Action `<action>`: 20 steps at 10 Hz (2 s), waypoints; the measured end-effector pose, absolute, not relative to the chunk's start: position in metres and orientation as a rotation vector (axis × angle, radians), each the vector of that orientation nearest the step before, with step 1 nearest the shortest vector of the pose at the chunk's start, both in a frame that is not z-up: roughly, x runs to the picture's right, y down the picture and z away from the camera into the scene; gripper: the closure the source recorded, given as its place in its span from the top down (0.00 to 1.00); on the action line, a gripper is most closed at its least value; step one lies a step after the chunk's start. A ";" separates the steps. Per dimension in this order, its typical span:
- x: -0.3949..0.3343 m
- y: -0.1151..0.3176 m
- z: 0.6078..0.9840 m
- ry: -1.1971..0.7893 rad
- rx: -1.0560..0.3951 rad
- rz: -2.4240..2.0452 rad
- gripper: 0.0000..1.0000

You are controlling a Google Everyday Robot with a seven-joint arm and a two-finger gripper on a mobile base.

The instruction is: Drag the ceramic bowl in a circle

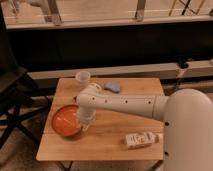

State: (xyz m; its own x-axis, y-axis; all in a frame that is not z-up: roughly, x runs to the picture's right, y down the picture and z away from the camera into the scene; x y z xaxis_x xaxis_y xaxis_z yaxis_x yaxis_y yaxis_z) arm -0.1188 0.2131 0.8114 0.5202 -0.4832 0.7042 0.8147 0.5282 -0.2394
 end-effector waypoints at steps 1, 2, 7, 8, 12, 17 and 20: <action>-0.117 0.212 0.813 -0.623 -0.606 -0.833 0.00; -0.116 0.213 0.813 -0.621 -0.605 -0.838 0.00; -0.122 0.206 0.812 -0.615 -0.604 -0.853 0.00; -0.123 0.206 0.812 -0.614 -0.603 -0.855 0.00; -0.132 0.210 0.808 -0.614 -0.607 -0.857 0.00; -0.126 0.213 0.809 -0.614 -0.608 -0.834 0.00; -0.122 0.214 0.811 -0.616 -0.609 -0.824 0.00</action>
State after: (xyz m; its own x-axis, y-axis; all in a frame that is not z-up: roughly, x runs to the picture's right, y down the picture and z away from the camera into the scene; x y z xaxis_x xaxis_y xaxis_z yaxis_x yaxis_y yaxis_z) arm -0.1218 0.2136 0.8108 0.5310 -0.4752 0.7016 0.8074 0.5349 -0.2488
